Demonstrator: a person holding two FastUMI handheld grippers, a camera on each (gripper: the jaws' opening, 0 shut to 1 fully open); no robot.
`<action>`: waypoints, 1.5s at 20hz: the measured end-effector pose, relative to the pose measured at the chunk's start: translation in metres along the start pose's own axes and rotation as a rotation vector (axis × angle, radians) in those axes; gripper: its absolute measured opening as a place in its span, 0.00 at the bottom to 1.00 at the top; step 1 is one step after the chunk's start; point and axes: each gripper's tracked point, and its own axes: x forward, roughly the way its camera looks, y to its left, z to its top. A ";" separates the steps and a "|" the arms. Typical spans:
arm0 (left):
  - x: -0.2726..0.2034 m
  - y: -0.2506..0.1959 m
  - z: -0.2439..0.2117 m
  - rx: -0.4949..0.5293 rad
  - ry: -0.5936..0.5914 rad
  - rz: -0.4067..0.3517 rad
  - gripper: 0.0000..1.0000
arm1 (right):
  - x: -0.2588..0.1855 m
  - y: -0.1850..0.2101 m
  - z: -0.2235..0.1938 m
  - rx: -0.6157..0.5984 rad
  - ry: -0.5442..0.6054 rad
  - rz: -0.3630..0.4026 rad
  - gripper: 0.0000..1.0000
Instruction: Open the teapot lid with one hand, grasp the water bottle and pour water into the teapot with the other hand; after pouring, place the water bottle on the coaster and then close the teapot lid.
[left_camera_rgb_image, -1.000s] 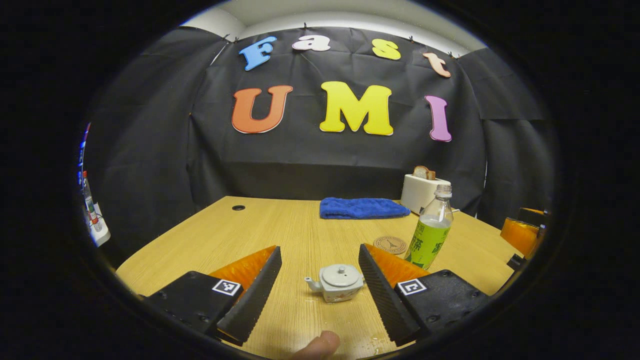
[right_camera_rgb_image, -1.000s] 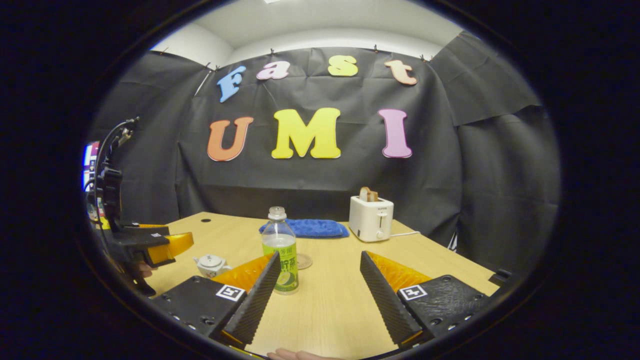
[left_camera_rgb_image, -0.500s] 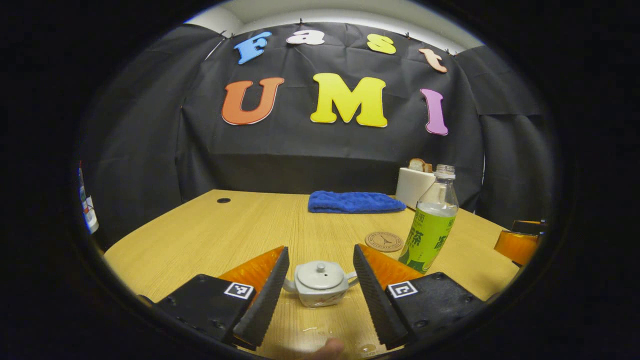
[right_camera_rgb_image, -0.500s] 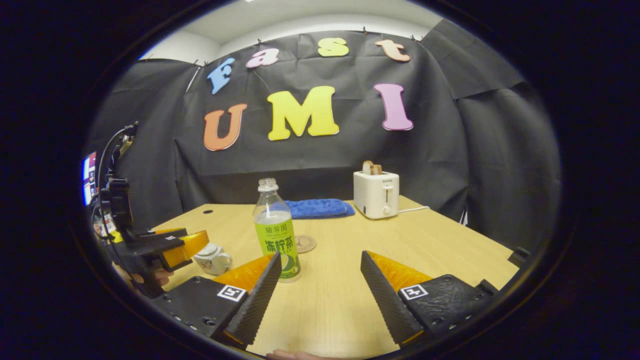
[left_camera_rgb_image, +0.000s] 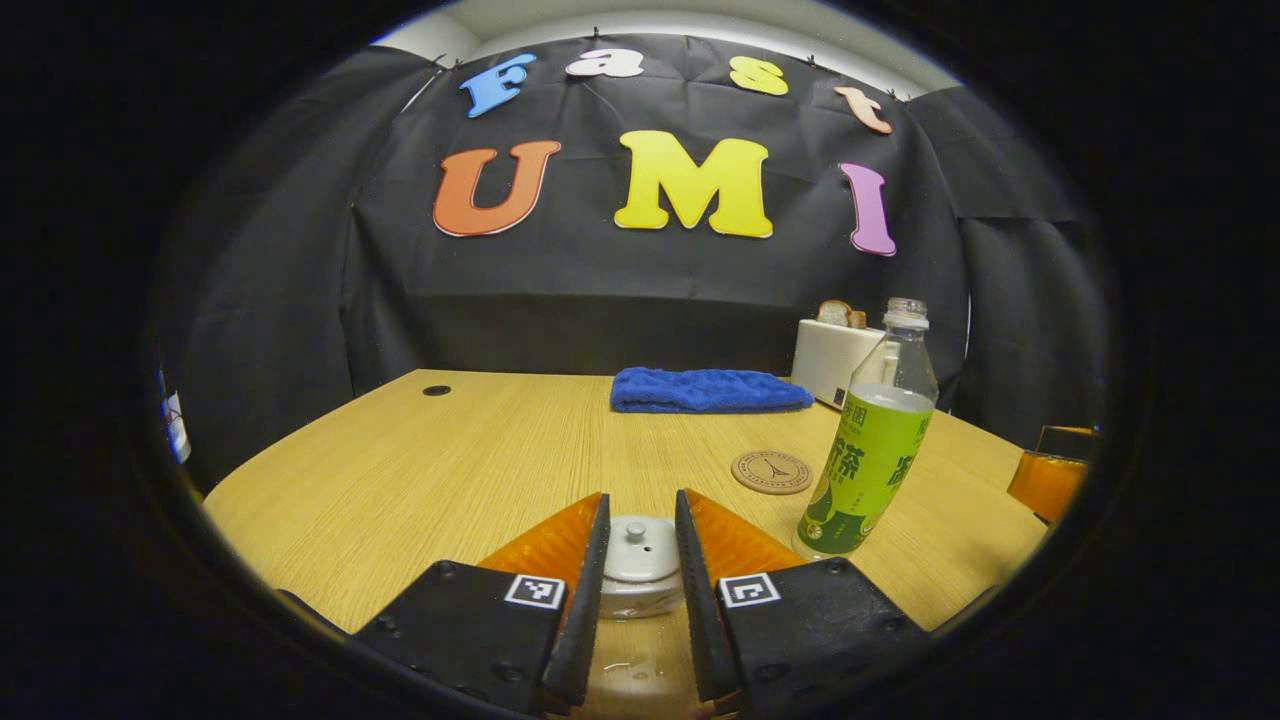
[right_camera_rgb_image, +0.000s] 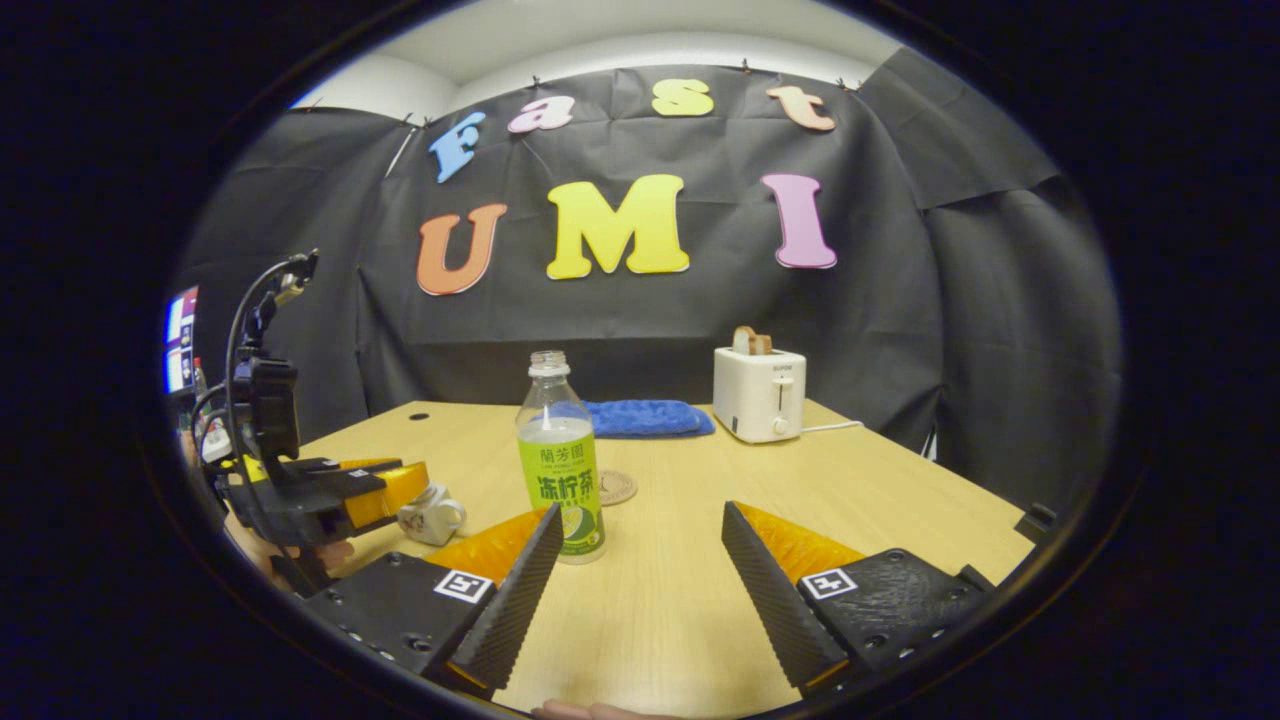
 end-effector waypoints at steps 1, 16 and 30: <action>0.001 0.001 0.001 0.022 -0.006 0.009 0.38 | 0.000 0.001 0.002 -0.008 -0.009 0.003 0.96; 0.001 0.006 0.008 0.007 -0.009 0.018 0.03 | 0.021 0.022 -0.012 -0.044 0.019 0.021 0.96; -0.064 0.021 0.079 -0.085 -0.117 -0.068 0.03 | 0.082 0.062 -0.013 -0.056 0.024 0.111 0.96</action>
